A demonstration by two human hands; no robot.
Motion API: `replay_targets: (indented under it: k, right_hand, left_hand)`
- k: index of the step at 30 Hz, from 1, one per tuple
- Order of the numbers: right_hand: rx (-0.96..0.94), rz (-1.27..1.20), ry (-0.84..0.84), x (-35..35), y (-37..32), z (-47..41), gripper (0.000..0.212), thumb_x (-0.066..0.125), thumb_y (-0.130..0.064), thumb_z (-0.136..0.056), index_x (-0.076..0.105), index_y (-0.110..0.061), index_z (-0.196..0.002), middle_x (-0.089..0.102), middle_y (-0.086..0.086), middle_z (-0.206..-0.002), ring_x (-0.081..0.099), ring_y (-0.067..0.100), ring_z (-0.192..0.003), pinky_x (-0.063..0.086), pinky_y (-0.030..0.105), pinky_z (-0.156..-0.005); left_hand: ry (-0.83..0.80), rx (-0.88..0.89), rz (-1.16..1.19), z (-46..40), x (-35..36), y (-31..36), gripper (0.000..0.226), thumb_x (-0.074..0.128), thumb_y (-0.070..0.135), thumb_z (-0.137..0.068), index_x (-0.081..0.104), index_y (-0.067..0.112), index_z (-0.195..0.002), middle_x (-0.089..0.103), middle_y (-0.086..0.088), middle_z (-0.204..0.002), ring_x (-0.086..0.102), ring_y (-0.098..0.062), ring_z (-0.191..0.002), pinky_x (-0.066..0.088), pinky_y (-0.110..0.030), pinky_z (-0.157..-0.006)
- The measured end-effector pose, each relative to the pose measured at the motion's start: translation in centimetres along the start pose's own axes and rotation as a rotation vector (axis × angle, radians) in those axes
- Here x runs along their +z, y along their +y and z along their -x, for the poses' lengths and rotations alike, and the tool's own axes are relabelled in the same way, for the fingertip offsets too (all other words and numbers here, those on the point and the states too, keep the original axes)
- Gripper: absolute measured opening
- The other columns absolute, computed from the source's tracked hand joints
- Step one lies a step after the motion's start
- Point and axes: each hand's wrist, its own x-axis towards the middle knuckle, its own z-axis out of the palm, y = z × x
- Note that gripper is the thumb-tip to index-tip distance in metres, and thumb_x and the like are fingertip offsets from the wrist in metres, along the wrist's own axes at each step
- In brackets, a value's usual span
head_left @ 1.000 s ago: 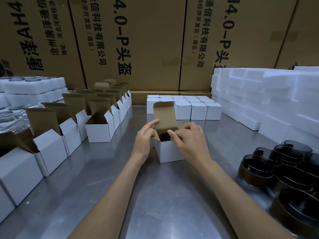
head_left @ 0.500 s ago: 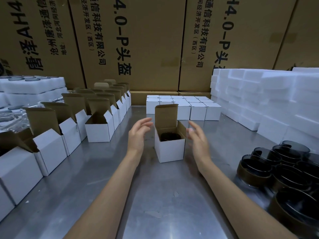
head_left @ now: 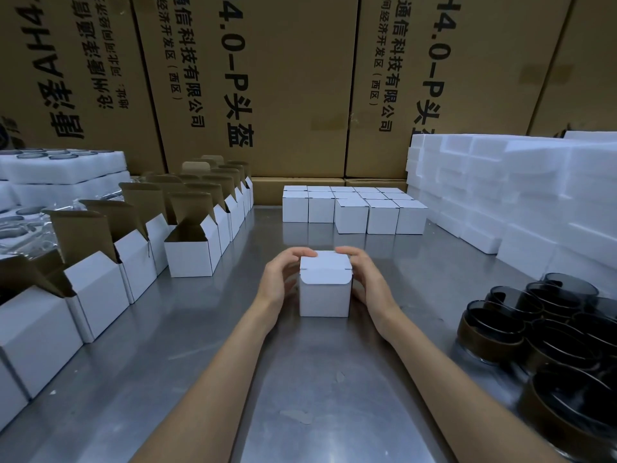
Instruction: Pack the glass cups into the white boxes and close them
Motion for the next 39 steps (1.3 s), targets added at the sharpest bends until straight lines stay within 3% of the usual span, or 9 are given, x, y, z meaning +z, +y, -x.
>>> replay_targets:
  k: [2, 6, 12, 16, 21, 26, 32, 35, 39]
  right_hand:
    - [-0.026, 0.024, -0.026, 0.0, 0.2, 0.2, 0.026, 0.044, -0.042, -0.094, 0.06, -0.027, -0.109, 0.06, -0.001, -0.122, 0.054, 0.011, -0.115, 0.041, 0.035, -0.101]
    - [-0.107, 0.103, -0.064, 0.1, 0.4, 0.4, 0.039, 0.059, -0.051, -0.086, 0.052, -0.029, -0.117, 0.056, -0.008, -0.111, 0.057, -0.013, -0.089, 0.043, 0.005, -0.07]
    - [-0.15, 0.106, 0.023, 0.6, 0.4, 0.4, 0.051, 0.056, -0.062, -0.07, 0.055, -0.03, -0.109, 0.064, -0.002, -0.106, 0.063, 0.007, -0.096, 0.049, 0.018, -0.075]
    - [-0.163, 0.098, 0.015, 0.5, 0.5, 0.4, 0.038, 0.058, -0.052, -0.081, 0.056, -0.026, -0.108, 0.064, -0.004, -0.102, 0.062, 0.002, -0.092, 0.047, 0.012, -0.07]
    - [-0.122, 0.096, -0.045, 0.3, 0.8, 0.1, 0.018, 0.056, -0.018, -0.094, 0.05, -0.032, -0.105, 0.054, -0.007, -0.103, 0.056, -0.006, -0.087, 0.042, 0.005, -0.068]
    - [-0.148, 0.202, -0.032, 0.7, 1.1, -0.2, 0.019, 0.049, -0.02, -0.097, 0.048, -0.035, -0.109, 0.051, -0.008, -0.122, 0.046, 0.008, -0.117, 0.037, 0.02, -0.093]
    - [-0.168, 0.299, 0.213, 0.1, 1.9, -1.3, 0.024, 0.051, -0.05, -0.092, 0.055, -0.038, -0.112, 0.058, -0.015, -0.11, 0.053, -0.001, -0.105, 0.044, 0.028, -0.09]
    - [-0.068, 0.321, 0.262, -0.7, 2.3, -2.6, 0.023, 0.053, -0.053, -0.089, 0.058, -0.037, -0.104, 0.06, -0.023, -0.095, 0.061, 0.01, -0.099, 0.052, 0.043, -0.089]
    - [0.004, 0.479, 0.324, -1.4, 2.7, -5.2, 0.032, 0.057, -0.046, -0.089, 0.056, -0.03, -0.117, 0.065, -0.016, -0.095, 0.061, 0.021, -0.103, 0.05, 0.044, -0.091]
  left_hand:
    - [-0.049, -0.018, 0.02, 0.0, -0.4, -0.2, 0.028, 0.047, 0.03, -0.079, 0.07, 0.017, -0.085, 0.069, 0.002, -0.094, 0.059, -0.016, -0.093, 0.038, -0.032, -0.078]
    - [-0.217, -0.023, 0.018, -0.2, -0.9, -0.3, 0.036, 0.06, 0.045, -0.075, 0.065, 0.02, -0.101, 0.064, 0.003, -0.1, 0.061, -0.011, -0.093, 0.047, -0.028, -0.082]
    - [-0.213, 0.003, 0.005, -0.2, -0.9, -0.5, 0.046, 0.081, 0.041, -0.063, 0.065, 0.028, -0.104, 0.07, -0.001, -0.105, 0.066, -0.019, -0.097, 0.052, -0.036, -0.088]
    - [-0.213, 0.007, 0.028, -0.2, -1.0, -0.6, 0.045, 0.082, 0.044, -0.059, 0.067, 0.03, -0.099, 0.07, 0.0, -0.103, 0.066, -0.019, -0.096, 0.053, -0.034, -0.086]
    - [-0.303, -0.08, 0.071, -0.2, -1.3, -0.4, 0.031, 0.072, 0.037, -0.079, 0.062, 0.023, -0.104, 0.067, 0.003, -0.097, 0.064, -0.011, -0.086, 0.051, -0.02, -0.074]
    - [-0.148, 0.059, -0.183, -0.1, -1.0, -0.6, 0.021, 0.062, 0.031, -0.091, 0.063, 0.026, -0.111, 0.061, -0.002, -0.121, 0.06, -0.008, -0.105, 0.047, -0.019, -0.089]
    - [-0.145, 0.17, -0.513, -0.7, -1.6, -1.9, 0.075, 0.077, 0.028, -0.079, 0.037, 0.034, -0.142, 0.043, 0.011, -0.131, 0.049, -0.007, -0.118, 0.046, -0.015, -0.089]
    - [0.018, 0.206, -0.517, -2.3, -1.7, -2.5, 0.063, 0.073, 0.021, -0.082, 0.045, 0.029, -0.138, 0.057, 0.014, -0.118, 0.054, 0.006, -0.104, 0.041, -0.003, -0.074]
    - [0.206, 0.093, -0.681, -5.2, -1.2, -3.1, 0.039, 0.072, 0.032, -0.081, 0.06, 0.028, -0.118, 0.066, 0.012, -0.108, 0.06, -0.006, -0.094, 0.043, -0.02, -0.078]
